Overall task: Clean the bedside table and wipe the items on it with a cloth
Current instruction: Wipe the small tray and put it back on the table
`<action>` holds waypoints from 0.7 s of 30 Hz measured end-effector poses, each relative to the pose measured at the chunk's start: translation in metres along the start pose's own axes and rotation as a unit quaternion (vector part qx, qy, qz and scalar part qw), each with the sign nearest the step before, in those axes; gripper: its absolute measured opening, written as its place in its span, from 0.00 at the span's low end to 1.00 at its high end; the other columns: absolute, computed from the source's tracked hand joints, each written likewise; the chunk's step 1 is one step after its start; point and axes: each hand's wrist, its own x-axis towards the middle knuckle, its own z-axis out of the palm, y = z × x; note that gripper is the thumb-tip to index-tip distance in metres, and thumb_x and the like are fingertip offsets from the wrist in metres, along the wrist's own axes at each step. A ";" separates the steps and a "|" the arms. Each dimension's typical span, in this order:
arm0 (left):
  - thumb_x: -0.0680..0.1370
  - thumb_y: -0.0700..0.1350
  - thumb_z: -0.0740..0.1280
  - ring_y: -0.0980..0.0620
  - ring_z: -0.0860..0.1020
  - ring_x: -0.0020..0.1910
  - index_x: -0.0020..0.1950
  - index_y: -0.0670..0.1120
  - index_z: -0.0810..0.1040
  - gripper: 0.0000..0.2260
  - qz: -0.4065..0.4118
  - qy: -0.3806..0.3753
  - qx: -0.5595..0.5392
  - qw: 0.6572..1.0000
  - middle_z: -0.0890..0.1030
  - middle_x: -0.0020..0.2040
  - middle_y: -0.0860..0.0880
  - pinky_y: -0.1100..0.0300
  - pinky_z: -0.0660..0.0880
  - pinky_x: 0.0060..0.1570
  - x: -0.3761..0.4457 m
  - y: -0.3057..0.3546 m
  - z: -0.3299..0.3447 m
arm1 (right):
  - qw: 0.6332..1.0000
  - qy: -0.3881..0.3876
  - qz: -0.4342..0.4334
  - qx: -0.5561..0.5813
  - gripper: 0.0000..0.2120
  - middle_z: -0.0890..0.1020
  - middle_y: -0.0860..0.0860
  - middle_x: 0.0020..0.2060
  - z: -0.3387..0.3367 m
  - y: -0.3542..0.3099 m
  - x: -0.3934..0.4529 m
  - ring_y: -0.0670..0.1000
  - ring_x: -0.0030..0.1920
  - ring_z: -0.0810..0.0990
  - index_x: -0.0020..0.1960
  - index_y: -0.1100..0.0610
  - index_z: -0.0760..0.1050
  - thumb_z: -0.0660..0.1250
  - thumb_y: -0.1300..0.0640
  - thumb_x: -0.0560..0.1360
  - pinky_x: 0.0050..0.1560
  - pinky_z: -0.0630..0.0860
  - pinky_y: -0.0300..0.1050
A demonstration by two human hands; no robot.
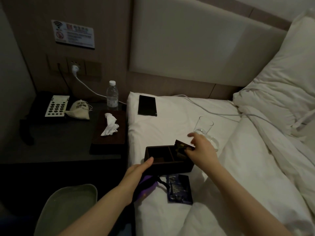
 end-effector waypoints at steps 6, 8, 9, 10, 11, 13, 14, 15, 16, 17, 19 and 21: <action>0.57 0.64 0.75 0.45 0.83 0.46 0.52 0.48 0.82 0.29 -0.010 0.013 -0.001 1.000 0.86 0.46 0.45 0.58 0.77 0.38 0.001 0.002 0.002 | 0.978 -0.034 -0.176 -0.111 0.10 0.78 0.45 0.46 -0.029 -0.027 -0.028 0.50 0.45 0.77 0.51 0.47 0.76 0.67 0.55 0.70 0.38 0.72 0.44; 0.57 0.63 0.75 0.43 0.83 0.48 0.54 0.47 0.81 0.31 -0.010 0.018 -0.004 1.000 0.85 0.49 0.44 0.55 0.78 0.42 0.002 0.001 0.001 | 0.953 -0.153 -0.179 -0.190 0.10 0.80 0.47 0.45 -0.023 -0.033 -0.041 0.53 0.46 0.80 0.50 0.49 0.77 0.67 0.49 0.70 0.40 0.74 0.43; 0.57 0.63 0.75 0.43 0.83 0.48 0.54 0.46 0.81 0.31 -0.009 0.018 -0.005 1.000 0.85 0.49 0.44 0.55 0.79 0.43 0.002 0.001 0.001 | 0.937 -0.191 -0.175 -0.234 0.12 0.81 0.49 0.45 -0.018 -0.033 -0.047 0.54 0.47 0.80 0.51 0.50 0.77 0.67 0.46 0.70 0.39 0.73 0.43; 0.58 0.63 0.75 0.44 0.84 0.47 0.54 0.47 0.81 0.31 -0.008 0.016 -0.004 1.000 0.85 0.48 0.44 0.56 0.79 0.43 0.001 0.000 0.001 | 0.924 -0.215 -0.169 -0.266 0.14 0.81 0.49 0.46 -0.012 -0.031 -0.051 0.54 0.47 0.80 0.51 0.50 0.77 0.67 0.44 0.70 0.39 0.71 0.43; 0.58 0.63 0.75 0.44 0.84 0.46 0.54 0.47 0.81 0.30 -0.007 0.012 -0.003 1.000 0.85 0.47 0.45 0.57 0.78 0.40 0.001 0.000 0.001 | 0.918 -0.228 -0.160 -0.283 0.17 0.81 0.50 0.48 -0.006 -0.027 -0.053 0.54 0.48 0.80 0.53 0.51 0.76 0.67 0.42 0.69 0.39 0.71 0.43; 0.59 0.63 0.74 0.46 0.84 0.44 0.54 0.47 0.81 0.29 -0.004 0.004 -0.003 1.000 0.86 0.46 0.45 0.59 0.78 0.36 -0.001 0.001 0.002 | 0.917 -0.242 -0.137 -0.287 0.23 0.80 0.51 0.50 0.006 -0.018 -0.055 0.55 0.49 0.80 0.56 0.51 0.75 0.68 0.38 0.67 0.41 0.71 0.43; 0.59 0.63 0.74 0.46 0.84 0.44 0.54 0.47 0.81 0.29 -0.004 0.004 -0.003 1.000 0.85 0.47 0.45 0.60 0.77 0.36 -0.002 0.001 0.002 | 0.917 -0.253 -0.128 -0.282 0.26 0.79 0.51 0.52 0.009 -0.014 -0.056 0.54 0.50 0.80 0.57 0.52 0.74 0.68 0.36 0.67 0.42 0.72 0.44; 0.59 0.63 0.74 0.46 0.84 0.45 0.54 0.48 0.81 0.30 -0.004 0.007 -0.004 1.000 0.85 0.48 0.45 0.60 0.77 0.35 -0.002 0.002 0.002 | 0.916 -0.263 -0.121 -0.277 0.28 0.78 0.51 0.53 0.012 -0.011 -0.056 0.54 0.51 0.79 0.58 0.52 0.72 0.69 0.35 0.66 0.43 0.73 0.45; 0.59 0.63 0.74 0.46 0.84 0.45 0.54 0.48 0.81 0.29 -0.005 0.009 -0.005 1.000 0.85 0.48 0.45 0.60 0.76 0.35 -0.003 0.002 0.002 | 0.917 -0.271 -0.116 -0.268 0.30 0.77 0.50 0.54 0.013 -0.009 -0.056 0.54 0.51 0.78 0.59 0.52 0.71 0.70 0.35 0.66 0.45 0.74 0.45; 0.60 0.63 0.74 0.47 0.84 0.44 0.53 0.48 0.81 0.28 -0.005 0.011 -0.006 1.000 0.85 0.48 0.45 0.61 0.76 0.34 -0.004 0.003 0.003 | 0.919 -0.278 -0.111 -0.257 0.30 0.77 0.50 0.54 0.013 -0.008 -0.056 0.54 0.51 0.78 0.59 0.52 0.69 0.70 0.35 0.65 0.46 0.75 0.46; 0.61 0.62 0.74 0.47 0.83 0.44 0.52 0.47 0.81 0.26 -0.003 0.012 -0.007 1.000 0.85 0.47 0.45 0.60 0.77 0.36 -0.004 0.003 0.002 | 0.925 -0.295 -0.101 -0.218 0.27 0.77 0.49 0.52 0.007 -0.009 -0.053 0.53 0.52 0.78 0.58 0.51 0.70 0.73 0.39 0.66 0.47 0.76 0.45; 0.64 0.61 0.74 0.46 0.82 0.48 0.53 0.47 0.81 0.24 -0.003 0.011 -0.005 1.000 0.84 0.49 0.45 0.57 0.77 0.41 -0.003 0.003 0.002 | 0.936 -0.307 -0.102 -0.142 0.14 0.79 0.47 0.46 -0.006 -0.012 -0.045 0.51 0.48 0.79 0.50 0.48 0.74 0.74 0.48 0.67 0.43 0.74 0.42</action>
